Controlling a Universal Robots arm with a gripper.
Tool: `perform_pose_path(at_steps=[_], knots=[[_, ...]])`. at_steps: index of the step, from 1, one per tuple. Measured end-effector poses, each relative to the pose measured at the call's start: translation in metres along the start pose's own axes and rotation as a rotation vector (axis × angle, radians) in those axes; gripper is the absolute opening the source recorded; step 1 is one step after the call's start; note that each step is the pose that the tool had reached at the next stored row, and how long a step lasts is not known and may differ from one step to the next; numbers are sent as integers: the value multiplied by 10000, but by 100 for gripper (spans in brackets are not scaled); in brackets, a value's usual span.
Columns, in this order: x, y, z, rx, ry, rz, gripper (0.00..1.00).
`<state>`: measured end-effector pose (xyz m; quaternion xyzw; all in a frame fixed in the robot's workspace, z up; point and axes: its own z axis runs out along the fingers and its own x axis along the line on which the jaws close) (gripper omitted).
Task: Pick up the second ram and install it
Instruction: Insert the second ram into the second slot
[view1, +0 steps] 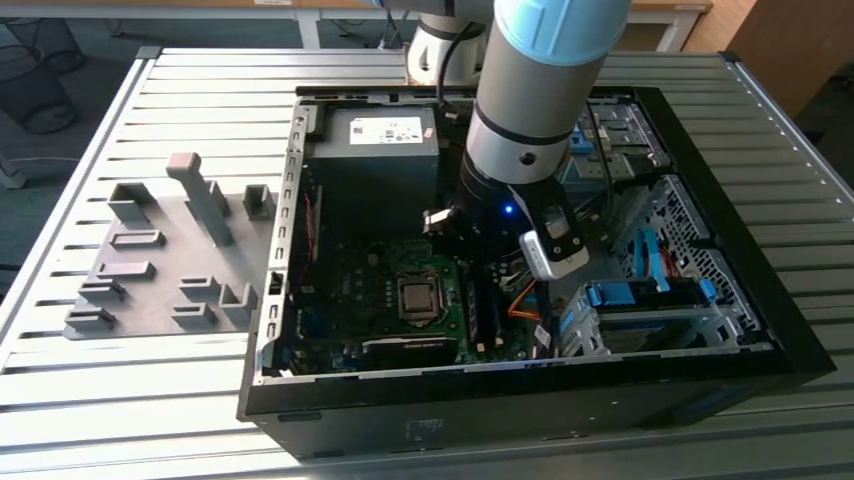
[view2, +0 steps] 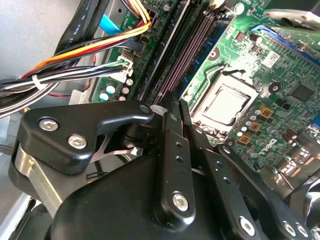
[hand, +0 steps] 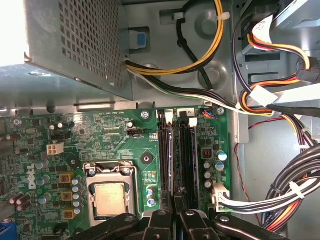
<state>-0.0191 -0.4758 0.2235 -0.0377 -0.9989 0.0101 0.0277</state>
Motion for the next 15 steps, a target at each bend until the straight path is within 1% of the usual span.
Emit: perform_pose_path(at_steps=[10, 15], knots=[[-1, 2, 25, -2, -1, 1, 13], [10, 1, -1, -1, 0, 2, 13]])
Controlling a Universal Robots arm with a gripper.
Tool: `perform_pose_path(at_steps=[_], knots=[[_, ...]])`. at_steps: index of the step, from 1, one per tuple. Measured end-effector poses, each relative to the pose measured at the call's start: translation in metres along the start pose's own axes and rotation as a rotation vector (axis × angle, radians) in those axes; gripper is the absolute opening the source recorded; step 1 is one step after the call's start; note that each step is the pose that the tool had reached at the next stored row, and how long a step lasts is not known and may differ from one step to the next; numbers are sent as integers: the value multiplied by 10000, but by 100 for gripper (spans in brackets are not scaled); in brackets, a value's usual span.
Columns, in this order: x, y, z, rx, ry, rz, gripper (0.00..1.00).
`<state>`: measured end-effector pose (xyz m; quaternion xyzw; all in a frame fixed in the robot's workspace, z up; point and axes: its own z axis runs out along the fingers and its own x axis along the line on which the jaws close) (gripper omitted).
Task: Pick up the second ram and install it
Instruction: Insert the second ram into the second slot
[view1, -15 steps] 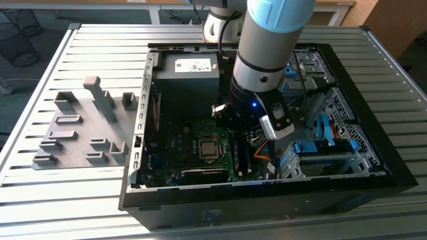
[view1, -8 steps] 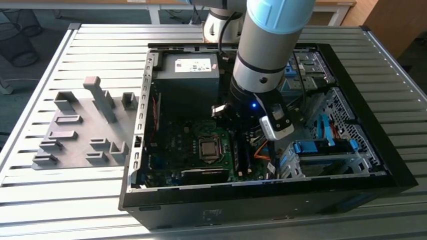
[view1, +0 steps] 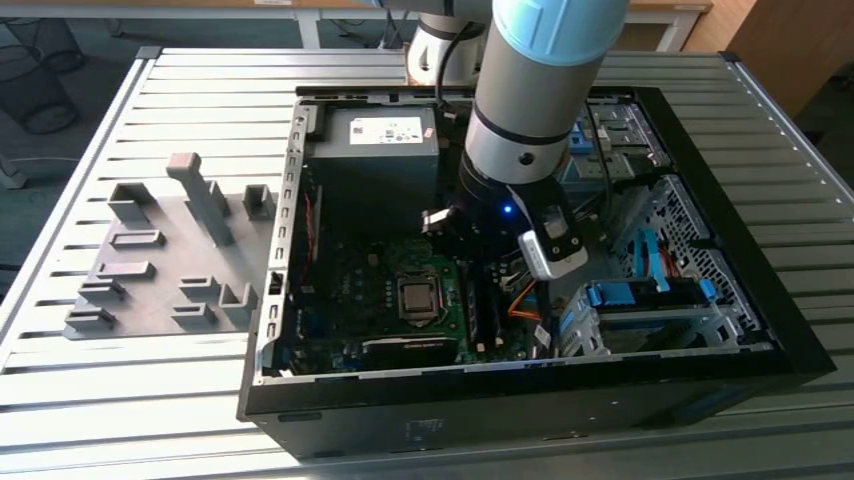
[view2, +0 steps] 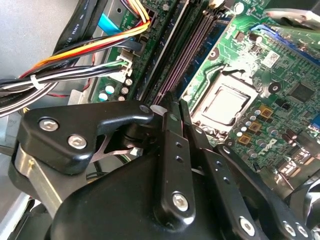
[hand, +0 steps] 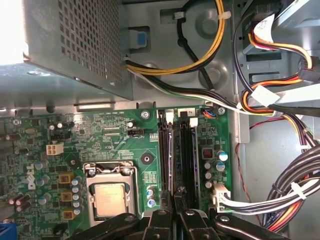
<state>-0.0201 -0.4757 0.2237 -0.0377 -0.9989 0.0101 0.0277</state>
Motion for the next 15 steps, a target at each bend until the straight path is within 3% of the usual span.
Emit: perform_pose_path(at_steps=[15], knots=[[-3, 22, -1, -1, 1, -1, 13]])
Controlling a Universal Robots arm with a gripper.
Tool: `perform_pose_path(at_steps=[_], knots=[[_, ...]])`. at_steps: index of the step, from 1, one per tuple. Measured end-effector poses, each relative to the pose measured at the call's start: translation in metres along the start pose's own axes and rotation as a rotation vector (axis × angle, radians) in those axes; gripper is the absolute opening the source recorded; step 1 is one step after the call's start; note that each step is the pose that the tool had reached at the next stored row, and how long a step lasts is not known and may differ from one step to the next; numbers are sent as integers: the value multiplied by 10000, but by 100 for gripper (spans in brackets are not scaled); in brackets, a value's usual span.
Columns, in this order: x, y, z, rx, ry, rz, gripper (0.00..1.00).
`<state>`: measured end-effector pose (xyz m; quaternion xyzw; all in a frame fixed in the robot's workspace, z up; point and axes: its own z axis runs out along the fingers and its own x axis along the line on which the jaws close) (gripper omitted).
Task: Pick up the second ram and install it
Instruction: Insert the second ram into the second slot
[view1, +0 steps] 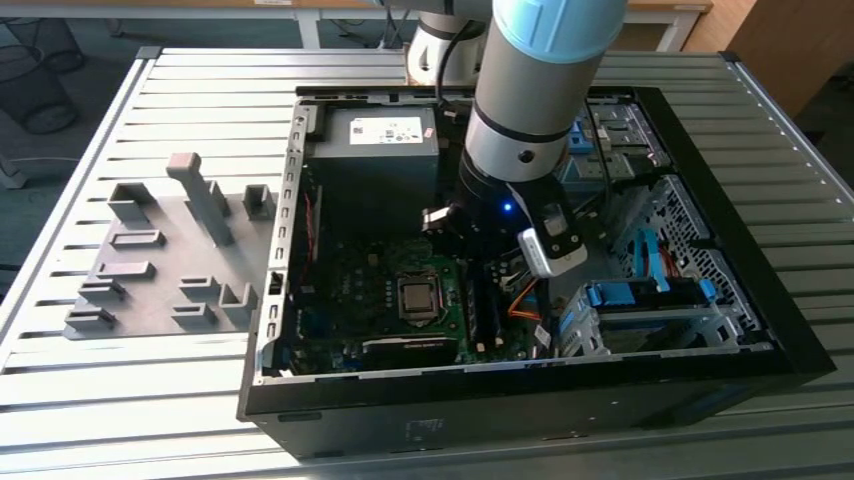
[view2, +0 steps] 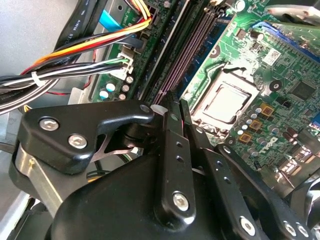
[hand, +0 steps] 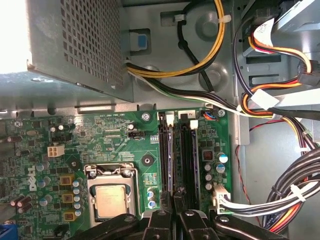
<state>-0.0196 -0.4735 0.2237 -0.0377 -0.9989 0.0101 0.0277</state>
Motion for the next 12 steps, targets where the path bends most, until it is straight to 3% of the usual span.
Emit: perform_pose_path(at_steps=[5, 8, 12], knots=[[-4, 1, 1, 15, 0, 0, 13], [-9, 1, -2, 98, -3, 5, 13], [-12, 1, -5, 120, 6, 5, 13]])
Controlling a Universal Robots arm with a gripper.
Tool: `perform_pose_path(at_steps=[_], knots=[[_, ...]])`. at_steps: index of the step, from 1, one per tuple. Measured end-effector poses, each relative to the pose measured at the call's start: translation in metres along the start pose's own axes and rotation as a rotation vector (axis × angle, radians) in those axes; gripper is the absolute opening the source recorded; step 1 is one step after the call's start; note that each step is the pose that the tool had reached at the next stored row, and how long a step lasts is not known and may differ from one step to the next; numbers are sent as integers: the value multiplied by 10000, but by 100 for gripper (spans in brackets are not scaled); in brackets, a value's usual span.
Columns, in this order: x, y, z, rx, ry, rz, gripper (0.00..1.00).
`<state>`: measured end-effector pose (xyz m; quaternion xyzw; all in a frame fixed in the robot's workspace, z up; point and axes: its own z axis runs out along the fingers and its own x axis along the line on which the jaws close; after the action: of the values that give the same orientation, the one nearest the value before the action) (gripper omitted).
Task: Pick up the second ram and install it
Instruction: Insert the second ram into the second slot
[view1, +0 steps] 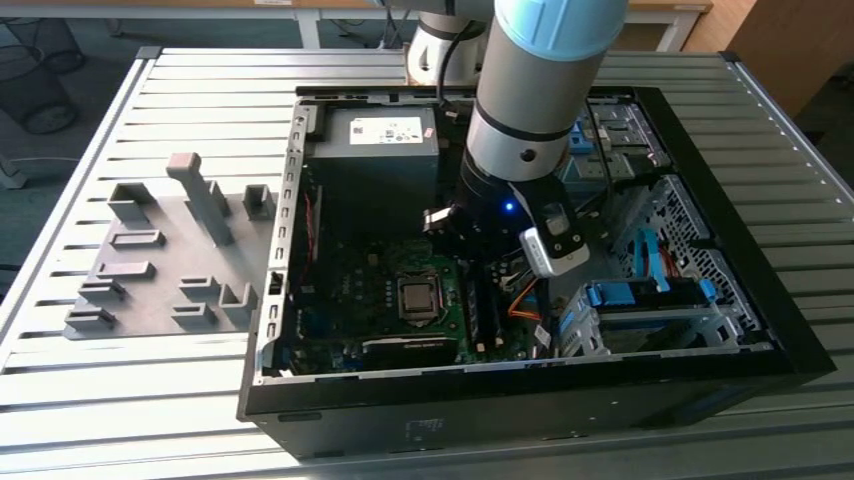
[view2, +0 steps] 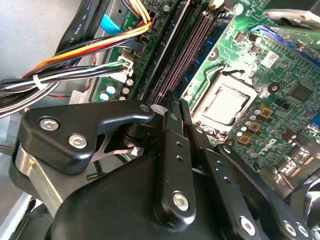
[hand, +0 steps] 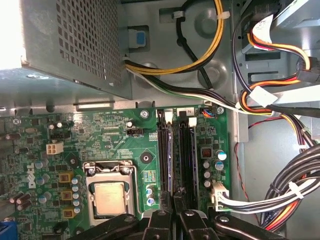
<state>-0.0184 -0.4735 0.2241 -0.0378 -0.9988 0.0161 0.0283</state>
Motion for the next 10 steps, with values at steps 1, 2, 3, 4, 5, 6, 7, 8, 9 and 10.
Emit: perform_pose_path(at_steps=[1, 2, 3, 4, 5, 6, 7, 8, 9, 10], knots=[[-1, 0, 0, 0, 2, -2, 13], [-2, 0, 0, 0, 5, -6, 13], [-2, 0, 0, 1, 6, -20, 13], [-2, 0, -1, 3, 8, -47, 13], [-2, 1, 0, 5, 9, -77, 13], [-4, 0, -1, 7, 11, -116, 13], [-5, 1, -1, 10, 12, -158, 13], [-5, 1, -1, 12, 10, -212, 13], [-5, 1, -1, 15, 8, -260, 13], [-5, 1, 0, 16, 7, -292, 13]])
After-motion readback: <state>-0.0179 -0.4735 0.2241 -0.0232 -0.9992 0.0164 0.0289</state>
